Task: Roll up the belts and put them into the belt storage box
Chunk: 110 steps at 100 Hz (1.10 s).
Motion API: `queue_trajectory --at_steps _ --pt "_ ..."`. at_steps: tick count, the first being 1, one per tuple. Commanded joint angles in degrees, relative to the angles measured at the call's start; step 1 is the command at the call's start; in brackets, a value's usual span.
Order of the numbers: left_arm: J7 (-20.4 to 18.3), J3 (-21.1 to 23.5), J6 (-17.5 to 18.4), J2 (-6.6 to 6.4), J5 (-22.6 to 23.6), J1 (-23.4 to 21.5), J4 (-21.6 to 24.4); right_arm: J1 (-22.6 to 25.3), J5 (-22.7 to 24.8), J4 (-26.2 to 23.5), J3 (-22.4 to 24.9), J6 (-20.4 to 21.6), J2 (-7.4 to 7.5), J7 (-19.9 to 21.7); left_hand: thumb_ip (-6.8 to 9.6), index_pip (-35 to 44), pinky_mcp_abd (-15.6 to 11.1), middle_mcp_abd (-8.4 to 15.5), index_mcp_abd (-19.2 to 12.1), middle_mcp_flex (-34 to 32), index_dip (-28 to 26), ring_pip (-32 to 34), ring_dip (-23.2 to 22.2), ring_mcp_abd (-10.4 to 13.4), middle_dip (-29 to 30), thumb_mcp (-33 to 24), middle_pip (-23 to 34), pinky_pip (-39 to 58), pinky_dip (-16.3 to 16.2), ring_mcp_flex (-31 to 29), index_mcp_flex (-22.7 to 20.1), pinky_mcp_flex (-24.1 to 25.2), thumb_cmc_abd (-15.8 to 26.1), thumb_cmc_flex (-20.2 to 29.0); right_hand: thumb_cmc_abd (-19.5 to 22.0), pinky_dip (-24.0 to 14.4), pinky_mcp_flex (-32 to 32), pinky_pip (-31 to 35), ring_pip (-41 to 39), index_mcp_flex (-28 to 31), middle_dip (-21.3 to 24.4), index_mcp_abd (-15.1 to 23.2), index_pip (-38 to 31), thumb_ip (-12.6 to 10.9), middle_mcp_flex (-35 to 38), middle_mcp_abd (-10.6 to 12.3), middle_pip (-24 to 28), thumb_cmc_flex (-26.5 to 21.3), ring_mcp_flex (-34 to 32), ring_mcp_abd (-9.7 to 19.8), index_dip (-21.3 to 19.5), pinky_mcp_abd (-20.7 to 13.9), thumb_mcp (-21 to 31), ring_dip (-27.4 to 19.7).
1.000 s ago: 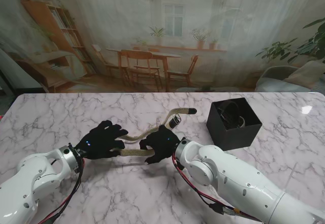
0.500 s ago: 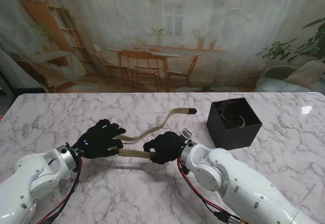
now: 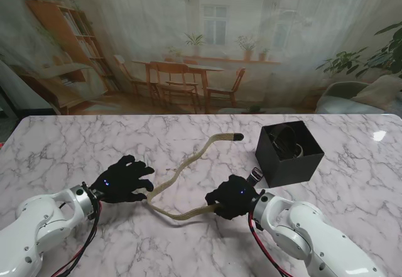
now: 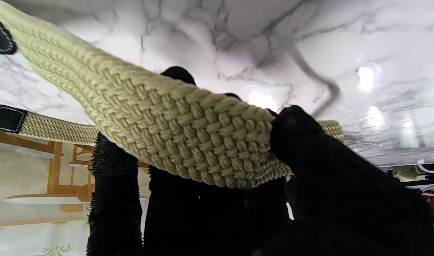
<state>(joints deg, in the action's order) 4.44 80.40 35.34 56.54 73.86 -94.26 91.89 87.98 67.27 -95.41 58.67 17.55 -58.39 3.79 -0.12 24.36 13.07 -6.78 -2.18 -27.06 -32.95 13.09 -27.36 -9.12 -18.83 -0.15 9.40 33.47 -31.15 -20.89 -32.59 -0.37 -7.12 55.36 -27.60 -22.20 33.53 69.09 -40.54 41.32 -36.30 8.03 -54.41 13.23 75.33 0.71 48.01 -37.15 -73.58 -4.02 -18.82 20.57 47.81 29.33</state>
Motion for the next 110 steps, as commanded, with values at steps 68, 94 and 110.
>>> queue_trajectory --at_steps 68,94,110 --pt "-16.41 -6.05 4.24 -0.96 -6.68 8.14 -6.54 6.19 3.68 -3.66 6.71 1.14 0.52 -2.04 -1.71 -24.05 -0.57 -7.62 -2.62 20.11 19.11 -4.84 8.72 -4.66 17.33 0.38 -11.55 -10.63 3.25 4.57 17.37 -2.32 -17.05 -17.42 2.48 -0.89 -0.78 0.23 2.41 3.2 -0.4 4.45 -2.22 0.4 2.14 0.99 0.23 -3.71 -1.32 0.96 -2.27 -0.37 1.18 0.06" --pt "-15.35 -13.3 1.68 -0.99 -8.54 12.86 -11.77 6.43 3.69 -3.89 6.92 1.14 0.45 -2.56 -0.54 -21.25 -1.92 -4.19 -5.95 19.9 16.61 -4.35 8.28 -1.91 17.48 -4.6 -11.16 -7.94 2.62 7.38 12.81 -0.5 -11.02 -8.34 2.62 -0.96 -0.91 0.14 2.66 3.13 -0.44 4.55 -2.17 0.41 2.14 0.99 0.23 -3.72 -1.31 1.01 -2.34 -0.42 1.15 0.22" --pt "-15.39 -17.13 -0.59 -1.06 -9.07 15.35 -13.98 7.09 3.87 -4.16 7.56 1.43 0.44 -3.05 -0.77 -5.36 -3.42 1.12 -9.02 18.69 4.22 -3.41 7.05 0.83 12.64 -1.46 -5.99 -4.97 2.44 8.93 -4.61 0.26 -5.88 3.07 2.63 -1.02 -0.89 0.12 2.7 3.12 -0.52 4.51 -2.17 0.39 2.06 1.01 0.35 -3.78 -1.38 1.0 -2.37 -0.56 1.15 0.36"
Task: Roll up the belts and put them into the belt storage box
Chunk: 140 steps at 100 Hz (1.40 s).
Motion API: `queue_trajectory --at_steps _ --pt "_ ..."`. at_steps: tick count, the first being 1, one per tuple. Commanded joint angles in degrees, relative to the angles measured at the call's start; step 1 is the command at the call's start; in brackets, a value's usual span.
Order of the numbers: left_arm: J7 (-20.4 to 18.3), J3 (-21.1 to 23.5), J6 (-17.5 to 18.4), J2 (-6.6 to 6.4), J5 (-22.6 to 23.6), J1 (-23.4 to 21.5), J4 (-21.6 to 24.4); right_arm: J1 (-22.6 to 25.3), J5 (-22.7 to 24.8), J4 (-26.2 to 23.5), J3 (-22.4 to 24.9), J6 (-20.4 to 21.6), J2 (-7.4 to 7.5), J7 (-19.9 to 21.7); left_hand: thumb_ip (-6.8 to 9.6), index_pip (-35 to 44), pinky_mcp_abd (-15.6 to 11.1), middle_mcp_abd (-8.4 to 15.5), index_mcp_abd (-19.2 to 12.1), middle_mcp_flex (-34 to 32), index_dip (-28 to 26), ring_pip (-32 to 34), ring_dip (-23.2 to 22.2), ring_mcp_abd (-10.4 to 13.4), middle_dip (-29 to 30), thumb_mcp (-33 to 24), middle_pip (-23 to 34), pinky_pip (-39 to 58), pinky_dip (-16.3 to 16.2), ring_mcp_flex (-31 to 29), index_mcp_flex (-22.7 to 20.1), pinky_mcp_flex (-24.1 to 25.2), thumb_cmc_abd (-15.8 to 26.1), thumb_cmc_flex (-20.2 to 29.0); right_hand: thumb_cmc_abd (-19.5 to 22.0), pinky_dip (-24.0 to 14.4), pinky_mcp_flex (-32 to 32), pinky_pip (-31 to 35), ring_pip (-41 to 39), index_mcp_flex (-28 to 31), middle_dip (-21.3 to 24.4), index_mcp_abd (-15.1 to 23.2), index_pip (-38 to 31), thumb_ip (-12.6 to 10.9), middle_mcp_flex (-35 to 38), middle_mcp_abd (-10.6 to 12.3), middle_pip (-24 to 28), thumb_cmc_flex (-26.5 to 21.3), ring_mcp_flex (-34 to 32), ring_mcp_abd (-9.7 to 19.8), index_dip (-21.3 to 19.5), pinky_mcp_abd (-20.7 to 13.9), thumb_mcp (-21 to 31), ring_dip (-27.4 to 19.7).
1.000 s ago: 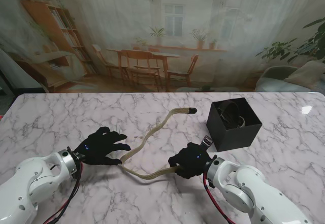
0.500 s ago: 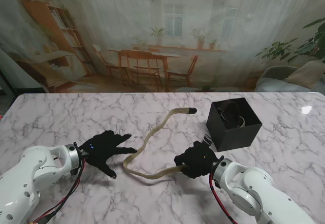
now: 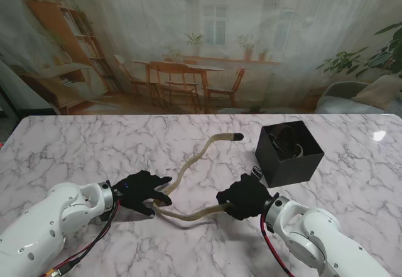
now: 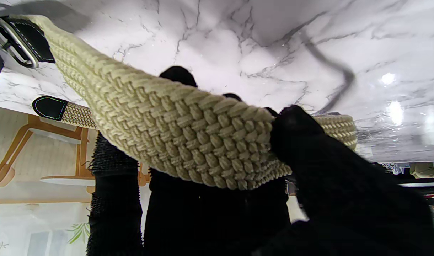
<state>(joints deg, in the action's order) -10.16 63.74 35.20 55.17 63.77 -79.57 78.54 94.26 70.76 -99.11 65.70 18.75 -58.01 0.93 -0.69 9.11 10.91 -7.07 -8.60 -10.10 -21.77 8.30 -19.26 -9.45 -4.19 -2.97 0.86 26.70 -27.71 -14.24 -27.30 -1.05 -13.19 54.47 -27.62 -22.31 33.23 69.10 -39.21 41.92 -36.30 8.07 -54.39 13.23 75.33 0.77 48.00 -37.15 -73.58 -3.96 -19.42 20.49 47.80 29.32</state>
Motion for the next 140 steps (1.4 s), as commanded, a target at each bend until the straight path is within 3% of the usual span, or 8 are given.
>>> queue_trajectory --at_steps 1,6,15,31,51,80,119,140 --pt "-0.44 -0.69 -0.55 0.29 1.33 0.81 -0.81 0.9 0.42 -0.51 0.61 0.25 0.05 -0.23 -0.23 10.84 -1.31 1.56 -2.6 1.27 -7.74 1.47 -1.13 1.31 -2.26 1.44 3.1 2.0 -1.08 2.2 -10.98 0.89 -0.12 4.36 2.65 -0.91 -0.6 0.12 1.37 2.52 -0.52 4.47 -2.19 0.39 2.06 0.94 0.35 -3.78 -1.38 0.94 -1.78 -0.47 1.17 0.37" --pt "1.39 -1.48 -1.23 0.2 3.1 1.36 -1.53 1.41 0.59 -0.74 1.08 0.36 0.04 -0.52 -0.22 15.5 -1.46 2.03 -1.5 -1.71 -10.14 1.93 -1.55 1.51 -3.98 1.84 6.28 3.1 -1.52 1.72 -15.43 1.04 0.17 5.44 2.64 -0.93 -0.56 0.12 1.33 2.47 -0.58 4.4 -2.17 0.38 2.07 0.98 0.47 -3.8 -1.42 0.94 -1.77 -0.44 1.2 0.42" --pt "3.25 -1.66 -2.35 0.1 4.99 1.37 -1.98 2.54 0.91 -1.27 2.07 0.39 0.01 -0.93 0.06 26.48 -1.36 1.98 0.41 -6.24 -10.3 2.69 -2.67 1.73 -7.13 2.29 9.1 4.88 -1.85 0.75 -17.71 1.53 0.39 5.99 2.61 -0.97 -0.51 0.12 1.1 2.51 -0.72 4.16 -2.18 0.39 2.08 0.97 0.78 -3.85 -1.5 0.9 -1.77 -0.41 1.27 0.62" --pt "4.85 2.34 -2.76 -0.18 9.37 -1.48 0.22 4.72 1.34 -2.38 3.96 0.25 -0.05 -1.18 0.39 31.13 -1.12 0.96 4.38 -9.75 -13.24 3.87 -4.52 2.06 -10.54 1.23 10.5 6.03 -2.48 -0.6 -16.91 1.83 -0.15 6.92 1.65 -1.02 -0.13 0.13 -0.38 3.34 -0.46 1.8 -1.77 0.39 3.59 0.72 0.09 -4.01 -1.58 0.84 -0.65 -0.05 2.21 1.27" --pt "7.08 10.19 -2.77 -0.69 16.45 -6.73 4.39 7.3 2.78 -3.84 6.55 0.5 -0.03 -1.51 0.44 32.44 -0.64 0.67 6.62 -12.38 -15.25 4.42 -6.63 2.1 -13.37 -0.14 10.62 6.71 -2.68 -2.34 -17.01 1.62 -0.91 7.34 1.37 -0.9 0.0 -0.01 -0.61 4.03 0.42 -0.1 -1.49 0.58 5.42 0.64 -3.26 -3.8 -1.42 0.87 0.52 0.1 2.96 1.04" --pt "8.43 14.98 -6.58 -1.52 23.21 -10.38 4.31 9.29 4.41 -4.06 8.86 -0.34 -0.02 -2.27 0.35 32.17 -0.4 0.76 6.03 -13.38 -15.65 4.18 -6.97 2.2 -13.85 -0.24 10.43 6.93 -2.71 -3.1 -16.98 1.31 -0.78 7.03 1.92 -0.73 -0.57 -0.45 0.35 3.65 -0.1 0.7 -1.52 0.6 5.34 0.79 -3.8 -3.92 -1.26 1.01 0.29 0.21 2.3 0.55" --pt "13.08 21.51 -12.49 -1.77 27.78 -14.75 3.7 12.31 7.84 -4.61 11.9 -2.44 0.11 -2.82 0.03 31.11 -0.13 0.81 4.92 -13.49 -15.17 3.66 -7.03 1.98 -14.08 0.17 10.08 7.03 -2.58 -2.94 -16.49 1.39 0.12 6.93 1.97 -0.73 -1.9 -1.4 5.07 2.11 0.68 0.8 -0.19 0.31 3.38 0.86 -6.46 -3.62 -0.62 1.05 1.09 0.15 0.77 -0.31" --pt "13.87 23.06 -13.46 -1.78 28.59 -16.26 3.87 14.02 7.97 -5.83 12.95 -3.15 0.15 1.47 -0.25 29.91 0.09 1.17 3.94 -14.54 -14.12 3.52 -6.82 1.78 -14.1 0.8 10.18 7.15 -2.54 -3.3 -17.2 1.14 0.97 7.5 2.19 -0.76 -3.14 -2.35 7.64 0.68 2.45 -0.66 1.19 0.08 2.32 -0.04 -10.49 -1.55 1.26 0.55 2.49 0.17 -1.07 -0.32"
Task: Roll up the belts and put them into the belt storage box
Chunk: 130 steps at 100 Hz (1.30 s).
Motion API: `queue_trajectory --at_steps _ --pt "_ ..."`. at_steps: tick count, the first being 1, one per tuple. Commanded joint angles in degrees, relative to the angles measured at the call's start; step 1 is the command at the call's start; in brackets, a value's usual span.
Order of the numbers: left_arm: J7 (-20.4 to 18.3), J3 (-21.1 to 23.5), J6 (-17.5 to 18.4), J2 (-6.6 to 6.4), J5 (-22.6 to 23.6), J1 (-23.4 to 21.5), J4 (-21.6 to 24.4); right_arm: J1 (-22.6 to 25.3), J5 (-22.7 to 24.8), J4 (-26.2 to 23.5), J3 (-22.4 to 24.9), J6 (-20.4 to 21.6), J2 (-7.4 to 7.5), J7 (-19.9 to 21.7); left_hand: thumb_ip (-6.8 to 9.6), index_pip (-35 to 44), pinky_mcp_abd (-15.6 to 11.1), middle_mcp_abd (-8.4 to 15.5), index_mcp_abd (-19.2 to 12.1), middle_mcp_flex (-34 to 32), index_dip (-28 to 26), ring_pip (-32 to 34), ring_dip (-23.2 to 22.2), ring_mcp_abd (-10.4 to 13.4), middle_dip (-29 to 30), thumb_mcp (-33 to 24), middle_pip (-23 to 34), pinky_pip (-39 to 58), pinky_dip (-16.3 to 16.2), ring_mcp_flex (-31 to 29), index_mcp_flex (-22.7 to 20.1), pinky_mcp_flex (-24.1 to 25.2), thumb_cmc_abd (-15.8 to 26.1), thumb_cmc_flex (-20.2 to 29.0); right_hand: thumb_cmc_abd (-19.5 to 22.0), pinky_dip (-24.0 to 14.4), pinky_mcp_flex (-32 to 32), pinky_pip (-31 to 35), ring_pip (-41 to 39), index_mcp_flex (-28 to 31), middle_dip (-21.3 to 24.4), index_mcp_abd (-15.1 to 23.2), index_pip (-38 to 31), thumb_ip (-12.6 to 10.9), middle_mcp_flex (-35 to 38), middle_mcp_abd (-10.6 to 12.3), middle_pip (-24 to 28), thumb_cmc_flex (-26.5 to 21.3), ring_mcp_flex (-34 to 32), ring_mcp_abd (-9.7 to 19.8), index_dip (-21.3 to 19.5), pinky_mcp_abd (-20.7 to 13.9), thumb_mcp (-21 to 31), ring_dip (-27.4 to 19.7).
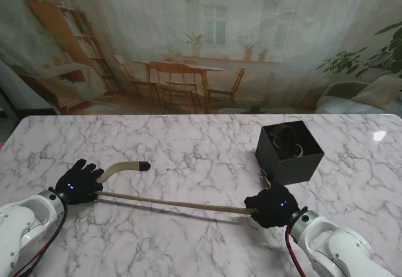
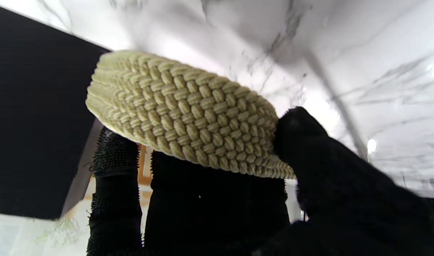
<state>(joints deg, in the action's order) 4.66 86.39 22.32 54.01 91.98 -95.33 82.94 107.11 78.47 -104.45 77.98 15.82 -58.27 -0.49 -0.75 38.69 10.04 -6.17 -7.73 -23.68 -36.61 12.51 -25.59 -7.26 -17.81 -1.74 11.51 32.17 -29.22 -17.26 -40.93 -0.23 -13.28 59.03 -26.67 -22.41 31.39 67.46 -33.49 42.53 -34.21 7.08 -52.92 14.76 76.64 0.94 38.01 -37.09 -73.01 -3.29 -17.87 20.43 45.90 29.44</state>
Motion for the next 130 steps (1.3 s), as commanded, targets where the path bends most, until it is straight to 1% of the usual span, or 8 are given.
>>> queue_trajectory --at_steps 1,30,51,71,84,95,111,130 --pt "-0.97 0.43 -0.6 -0.63 0.4 -0.55 -0.51 1.21 0.22 -0.52 0.69 -0.15 0.42 3.13 -0.19 0.31 0.97 0.25 3.02 -0.97 0.75 -0.71 -0.48 -0.42 -0.48 -0.39 -0.49 1.68 -1.02 -0.25 -3.62 0.32 1.08 2.94 1.23 -0.66 -1.37 -0.77 2.09 -0.09 0.41 0.32 -0.2 -1.49 0.83 -0.24 -0.67 -1.32 0.87 -0.13 0.97 0.23 0.63 -0.46" --pt "-2.17 -1.24 -0.57 -0.55 -0.66 0.47 -1.18 0.5 -2.9 -1.29 -1.27 1.07 0.86 13.37 -0.05 -0.12 1.05 0.54 2.51 -1.71 0.58 -0.71 -0.3 -0.4 -0.4 0.19 -0.52 1.5 -0.81 -0.62 -3.84 0.36 1.16 2.99 2.75 -2.02 -5.23 -3.02 9.75 -1.94 2.28 -1.64 18.63 -8.84 -9.16 -1.73 -8.33 15.47 8.8 -1.32 -11.29 -0.82 -3.87 -1.38" --pt "-2.63 -1.77 -0.19 -0.58 -0.93 1.17 -1.42 2.05 -4.24 -1.99 1.26 2.96 0.56 10.6 0.04 -0.45 1.09 0.51 1.99 -1.72 0.47 -0.76 -0.2 -0.48 -0.36 0.42 -0.62 1.36 -0.68 -0.59 -3.63 0.38 1.38 2.91 2.51 -2.64 -7.15 -3.35 13.27 -4.4 3.77 -0.78 20.84 -8.99 -18.56 -3.68 -11.82 18.74 15.5 -1.83 -11.76 -1.32 -8.83 -2.6" --pt "-2.98 -1.99 -0.27 -0.57 -1.09 1.9 -1.68 3.23 -4.5 -0.71 3.87 5.1 -0.13 -1.75 0.09 -0.74 1.19 0.45 1.38 -1.53 0.43 -0.92 -0.06 -0.48 -0.28 0.58 -0.8 1.25 -0.6 -0.4 -3.2 0.46 1.68 2.78 2.46 -4.45 -5.13 -0.84 9.72 -1.84 3.69 1.0 19.19 -8.91 -19.04 -3.85 -9.07 12.85 14.34 -2.04 -12.59 -1.65 -6.84 -0.49" --pt "-3.02 -1.97 -0.53 -0.58 -1.07 2.25 -1.99 3.87 2.16 -0.12 5.85 3.51 0.2 -8.53 0.11 -0.89 1.21 0.41 1.06 -1.4 0.46 -1.01 0.03 -0.5 -0.19 0.66 -0.93 1.11 -0.53 -0.33 -2.87 0.59 1.88 2.71 0.78 -4.06 -6.4 -2.42 11.18 -7.75 4.88 9.99 7.62 -3.69 -23.69 -3.55 -10.74 1.53 16.86 -0.99 -0.39 -1.56 3.6 -0.81" --pt "-3.03 -1.87 -0.72 -0.58 -1.13 2.33 -2.16 4.35 5.19 -0.52 7.58 2.09 0.52 -6.74 0.12 -0.87 1.32 0.37 0.99 -1.4 0.45 -1.05 0.1 -0.51 -0.14 0.74 -0.98 0.97 -0.46 -0.38 -2.78 0.64 1.97 2.62 2.13 -4.07 -10.63 -5.27 13.83 -12.82 5.62 12.89 20.84 -9.32 -35.01 -6.44 -12.82 0.65 24.44 -1.36 -4.25 -1.97 10.48 -1.57" --pt "-3.12 -1.61 -1.24 -0.46 -1.31 2.01 -1.98 2.07 8.09 1.76 6.76 0.22 1.09 -3.5 0.14 -0.83 1.38 0.39 0.83 -1.36 0.43 -1.15 0.22 -0.51 -0.09 0.84 -1.05 0.78 -0.37 -0.31 -2.68 0.72 2.02 2.58 -1.47 -4.36 -12.78 -6.51 14.03 -20.41 8.98 13.33 25.8 -9.67 -44.83 -9.32 -14.65 2.63 30.47 -2.24 -1.21 -2.87 12.15 -2.8" --pt "-3.23 -1.21 -1.26 -0.37 -1.55 1.71 -1.71 -2.09 8.0 5.85 3.54 -1.33 1.47 -1.22 0.17 -0.78 1.42 0.4 0.77 -1.36 0.39 -1.2 0.29 -0.42 -0.06 0.88 -1.08 0.6 -0.3 -0.27 -2.56 0.74 2.13 2.58 -4.82 -4.9 -13.96 -6.63 15.11 -12.58 13.73 13.23 18.84 -9.04 -48.79 -7.86 -16.3 7.27 33.9 -2.68 -3.78 -3.42 10.6 -5.03"
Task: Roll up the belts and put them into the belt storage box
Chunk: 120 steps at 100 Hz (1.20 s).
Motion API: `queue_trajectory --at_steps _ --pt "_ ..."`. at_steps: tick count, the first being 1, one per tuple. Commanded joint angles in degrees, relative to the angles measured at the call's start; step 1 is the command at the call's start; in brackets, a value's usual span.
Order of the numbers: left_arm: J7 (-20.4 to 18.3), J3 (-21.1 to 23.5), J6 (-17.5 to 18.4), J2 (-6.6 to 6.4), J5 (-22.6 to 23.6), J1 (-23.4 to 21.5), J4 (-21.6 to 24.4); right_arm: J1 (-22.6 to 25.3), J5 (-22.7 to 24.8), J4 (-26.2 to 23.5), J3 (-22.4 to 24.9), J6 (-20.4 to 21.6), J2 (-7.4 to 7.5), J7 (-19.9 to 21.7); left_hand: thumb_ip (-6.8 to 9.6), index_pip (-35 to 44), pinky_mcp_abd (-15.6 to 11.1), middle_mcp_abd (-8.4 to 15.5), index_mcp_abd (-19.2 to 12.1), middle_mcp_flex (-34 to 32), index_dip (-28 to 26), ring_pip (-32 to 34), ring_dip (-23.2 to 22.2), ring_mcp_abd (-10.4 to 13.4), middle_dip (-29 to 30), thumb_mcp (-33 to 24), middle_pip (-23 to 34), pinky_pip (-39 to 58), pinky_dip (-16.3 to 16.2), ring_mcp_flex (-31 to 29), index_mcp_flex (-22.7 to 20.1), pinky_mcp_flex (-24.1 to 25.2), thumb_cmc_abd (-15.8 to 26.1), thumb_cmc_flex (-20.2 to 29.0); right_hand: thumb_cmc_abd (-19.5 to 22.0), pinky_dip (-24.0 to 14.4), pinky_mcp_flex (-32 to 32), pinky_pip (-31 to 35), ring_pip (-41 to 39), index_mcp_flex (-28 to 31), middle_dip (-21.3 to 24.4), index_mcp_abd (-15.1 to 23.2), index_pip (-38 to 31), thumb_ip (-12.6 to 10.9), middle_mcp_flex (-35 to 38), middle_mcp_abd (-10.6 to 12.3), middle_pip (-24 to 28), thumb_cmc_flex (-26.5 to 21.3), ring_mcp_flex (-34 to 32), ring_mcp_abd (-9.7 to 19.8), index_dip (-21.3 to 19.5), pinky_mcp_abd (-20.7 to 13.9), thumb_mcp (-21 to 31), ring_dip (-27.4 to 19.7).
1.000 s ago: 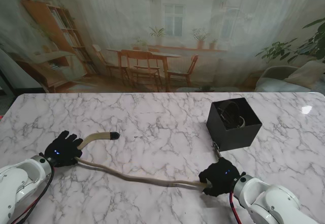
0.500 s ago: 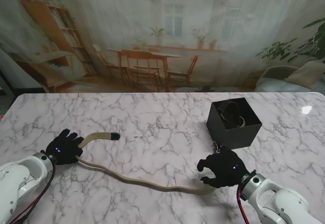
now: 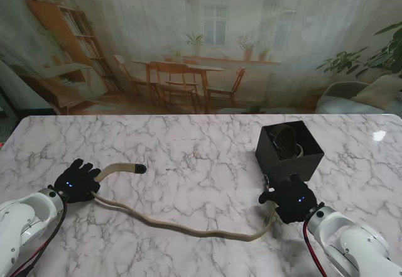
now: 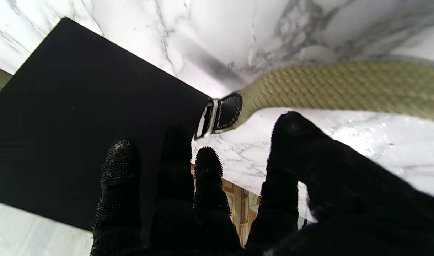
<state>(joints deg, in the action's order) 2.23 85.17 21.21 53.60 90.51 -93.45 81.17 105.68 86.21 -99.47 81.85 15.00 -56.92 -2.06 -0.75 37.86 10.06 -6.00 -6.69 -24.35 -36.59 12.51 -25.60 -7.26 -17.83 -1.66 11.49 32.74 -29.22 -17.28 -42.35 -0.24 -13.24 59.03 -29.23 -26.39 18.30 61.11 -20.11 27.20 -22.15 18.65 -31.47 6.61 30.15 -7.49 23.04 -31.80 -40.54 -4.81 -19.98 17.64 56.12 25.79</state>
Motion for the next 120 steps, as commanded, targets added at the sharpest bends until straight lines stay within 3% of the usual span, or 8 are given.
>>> queue_trajectory --at_steps 1,5,12,30,39,49,69,120 --pt "-0.78 0.03 -0.15 0.05 -0.11 -0.17 0.05 -0.86 0.25 1.11 -0.51 -0.58 0.14 0.3 0.16 0.04 1.4 0.25 -0.24 -0.71 0.37 -1.2 0.3 -0.39 -0.04 0.82 -1.05 0.01 -0.3 -0.26 -1.13 0.74 2.1 2.55 -2.45 -0.96 -0.86 -0.26 1.76 3.27 2.01 1.58 -2.98 -0.85 -2.29 0.92 -1.37 2.27 1.4 -1.11 -2.04 -0.65 0.32 -1.53" --pt "-0.68 0.1 -0.18 0.06 -0.18 -0.18 0.0 -1.57 0.12 1.9 -1.13 -0.77 0.2 0.29 0.17 0.05 1.4 0.19 -0.26 -0.69 0.37 -1.2 0.3 -0.49 -0.04 0.81 -1.06 0.01 -0.3 -0.26 -1.12 0.72 2.1 2.59 -3.03 -1.04 -0.71 -0.16 1.83 5.81 2.46 1.15 -4.23 -0.64 -2.12 2.15 -1.34 3.28 1.45 -0.91 -2.86 -0.78 -0.11 -1.76" --pt "-0.59 0.24 -0.27 0.07 -0.27 -0.22 -0.12 -2.44 -0.04 3.0 -2.05 -1.23 0.3 0.54 0.17 0.11 1.46 0.22 -0.14 -0.72 0.35 -1.19 0.3 -0.46 -0.04 0.84 -1.04 -0.04 -0.29 -0.27 -1.2 0.75 2.05 2.61 -6.75 -1.26 -0.39 0.14 1.99 10.53 4.74 0.87 -11.78 5.24 -1.32 4.32 -0.92 3.13 1.18 -0.75 -0.57 -0.98 -2.24 -2.83" --pt "-0.42 0.66 -0.63 0.12 -0.35 -0.59 -0.13 -2.43 -0.07 4.01 -2.36 -0.76 0.46 -0.23 0.17 0.18 1.43 0.25 -0.17 -0.78 0.32 -1.17 0.31 -0.48 -0.06 0.89 -1.01 -0.1 -0.3 -0.29 -1.21 0.77 2.04 2.57 -8.5 -1.31 2.52 1.54 0.1 16.51 4.92 4.36 -22.32 6.4 6.08 12.09 0.52 1.75 -4.99 2.25 -0.39 -1.31 -4.01 -2.16" --pt "-0.27 0.75 -0.72 0.16 -0.54 -0.6 -0.2 -1.86 -0.53 3.89 -1.83 -0.14 0.42 -0.32 0.18 0.18 1.48 0.24 -0.18 -0.66 0.31 -1.19 0.32 -0.46 -0.05 0.88 -1.06 -0.16 -0.3 -0.26 -1.15 0.79 2.12 2.57 -9.32 -1.21 4.85 2.5 -1.7 20.02 1.98 4.61 -24.54 6.57 19.43 16.18 3.82 0.53 -10.71 4.53 -1.49 -1.4 -3.55 -0.41" --pt "-0.26 0.71 -0.81 0.21 -0.84 -0.56 -0.3 -1.42 -1.87 4.12 -1.65 -0.22 0.25 -0.38 0.17 0.22 1.48 0.25 -0.19 -0.71 0.25 -1.2 0.33 -0.44 -0.07 0.9 -1.03 -0.23 -0.31 -0.24 -1.13 0.83 2.11 2.59 -10.05 -1.14 7.47 3.94 -5.66 21.86 -8.52 3.36 -24.96 6.83 34.85 13.25 7.76 -0.12 -18.83 5.91 -1.79 -0.52 -3.03 3.47" --pt "-0.1 0.97 -1.18 0.3 -1.11 -0.75 -0.28 -0.45 -3.68 3.97 -1.55 -1.8 -0.17 -0.93 0.18 0.22 1.56 0.27 -0.21 -0.71 0.2 -1.23 0.35 -0.45 -0.07 0.91 -1.04 -0.37 -0.31 -0.23 -1.1 0.87 2.15 2.6 -9.57 -1.82 10.83 6.0 -12.89 24.07 -13.65 -2.47 -24.89 7.04 46.21 10.19 14.34 -0.34 -28.26 4.37 1.4 0.93 -2.38 8.01" --pt "0.56 -1.17 -2.93 0.18 -2.44 3.26 -3.9 2.76 -2.66 2.51 2.12 -2.57 -0.72 -13.83 0.12 -4.6 1.78 -0.22 0.01 -0.08 3.71 -1.14 0.3 -0.72 0.04 1.11 -1.27 -0.44 -0.49 -0.21 2.14 0.85 2.77 2.74 -2.84 -1.84 10.97 7.6 -12.05 17.28 -14.3 -4.29 -18.73 5.89 43.0 9.6 14.54 4.47 -26.03 2.77 5.39 0.25 -7.97 8.4"
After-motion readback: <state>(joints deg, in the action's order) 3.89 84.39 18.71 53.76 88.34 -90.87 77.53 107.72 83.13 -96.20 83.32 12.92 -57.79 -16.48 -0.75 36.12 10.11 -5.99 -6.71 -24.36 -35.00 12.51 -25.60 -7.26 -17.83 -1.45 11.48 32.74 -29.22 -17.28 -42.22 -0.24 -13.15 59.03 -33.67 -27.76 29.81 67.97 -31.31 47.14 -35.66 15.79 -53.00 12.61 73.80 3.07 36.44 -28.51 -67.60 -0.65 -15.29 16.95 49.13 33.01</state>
